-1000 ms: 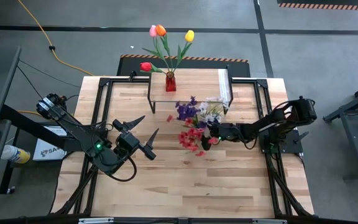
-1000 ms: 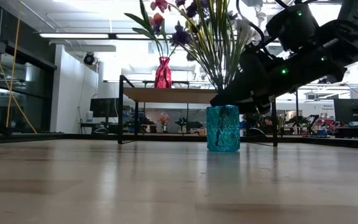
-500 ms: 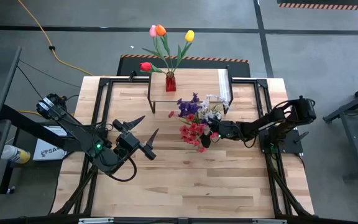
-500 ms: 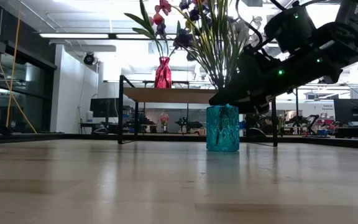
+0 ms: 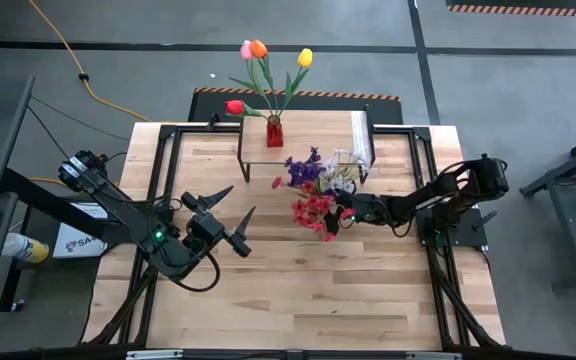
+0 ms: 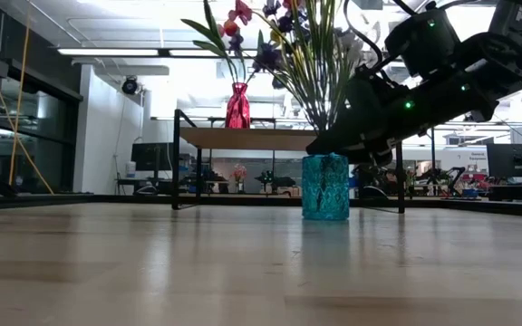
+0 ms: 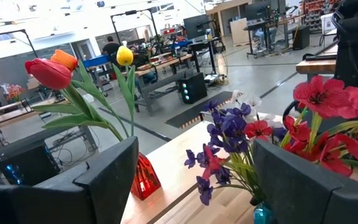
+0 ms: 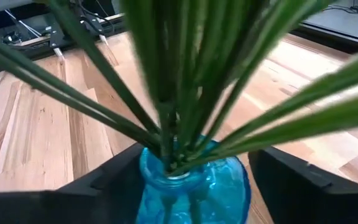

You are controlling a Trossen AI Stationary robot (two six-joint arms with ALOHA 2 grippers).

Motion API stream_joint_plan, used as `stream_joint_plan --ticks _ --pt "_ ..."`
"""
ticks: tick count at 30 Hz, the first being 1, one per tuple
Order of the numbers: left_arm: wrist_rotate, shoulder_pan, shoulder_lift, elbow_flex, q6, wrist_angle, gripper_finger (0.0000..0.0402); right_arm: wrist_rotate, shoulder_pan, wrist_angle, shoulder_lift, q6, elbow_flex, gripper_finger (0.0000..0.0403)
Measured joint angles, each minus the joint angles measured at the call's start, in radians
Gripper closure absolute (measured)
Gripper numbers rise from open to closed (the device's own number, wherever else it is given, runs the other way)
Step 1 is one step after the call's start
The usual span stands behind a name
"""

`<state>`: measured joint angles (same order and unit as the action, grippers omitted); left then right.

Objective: Pick and place flowers into a vace then onto a shelf
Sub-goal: Put the blue flower vase on the shelf

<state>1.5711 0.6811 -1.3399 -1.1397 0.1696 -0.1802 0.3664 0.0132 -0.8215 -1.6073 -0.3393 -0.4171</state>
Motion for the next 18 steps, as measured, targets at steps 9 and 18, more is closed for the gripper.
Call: stream_joint_plan --ticks 9,18 --pt "0.0 0.0 0.0 0.0 0.0 0.0 0.0055 0.003 0.0 -0.017 0.002 0.007 -0.001 0.0216" --pt "0.0 0.0 0.0 0.0 0.0 0.0 0.0055 -0.037 0.0 -0.036 0.01 0.007 0.0 0.0288"
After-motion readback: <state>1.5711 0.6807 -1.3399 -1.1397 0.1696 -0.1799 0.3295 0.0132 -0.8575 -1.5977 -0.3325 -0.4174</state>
